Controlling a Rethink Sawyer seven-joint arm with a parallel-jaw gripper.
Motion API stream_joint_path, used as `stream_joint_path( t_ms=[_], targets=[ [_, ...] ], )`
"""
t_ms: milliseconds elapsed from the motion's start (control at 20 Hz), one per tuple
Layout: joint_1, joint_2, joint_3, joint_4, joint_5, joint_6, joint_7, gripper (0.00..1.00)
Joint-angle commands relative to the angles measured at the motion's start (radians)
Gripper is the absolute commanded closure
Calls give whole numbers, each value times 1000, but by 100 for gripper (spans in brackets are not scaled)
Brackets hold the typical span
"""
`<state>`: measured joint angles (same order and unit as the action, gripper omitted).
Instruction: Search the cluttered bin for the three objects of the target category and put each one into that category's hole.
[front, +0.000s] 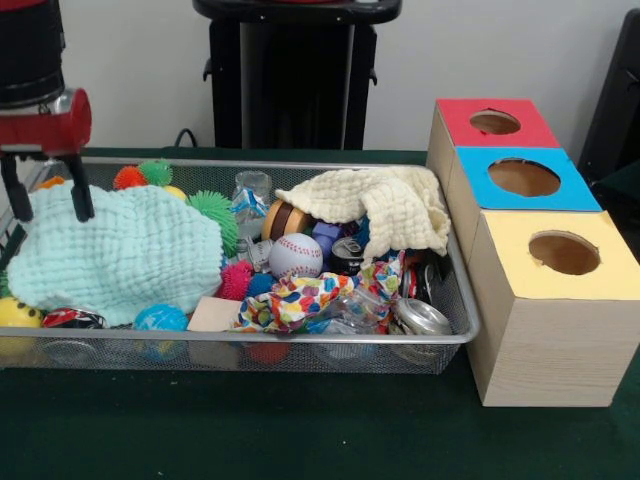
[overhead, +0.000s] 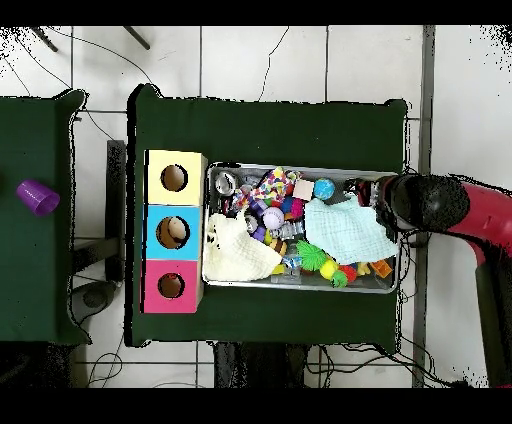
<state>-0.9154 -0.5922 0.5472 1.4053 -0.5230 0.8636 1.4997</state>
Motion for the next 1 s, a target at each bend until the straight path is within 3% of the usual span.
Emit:
stream_joint_path(
  t_ms=[50, 450, 1000],
  targets=[
    [19, 134, 84, -118, -91, 20, -352, 0],
    [21, 157, 95, -81, -101, 6, -338, 0],
    [-20, 166, 103, 42, -142, -89, -285, 0]
  ],
)
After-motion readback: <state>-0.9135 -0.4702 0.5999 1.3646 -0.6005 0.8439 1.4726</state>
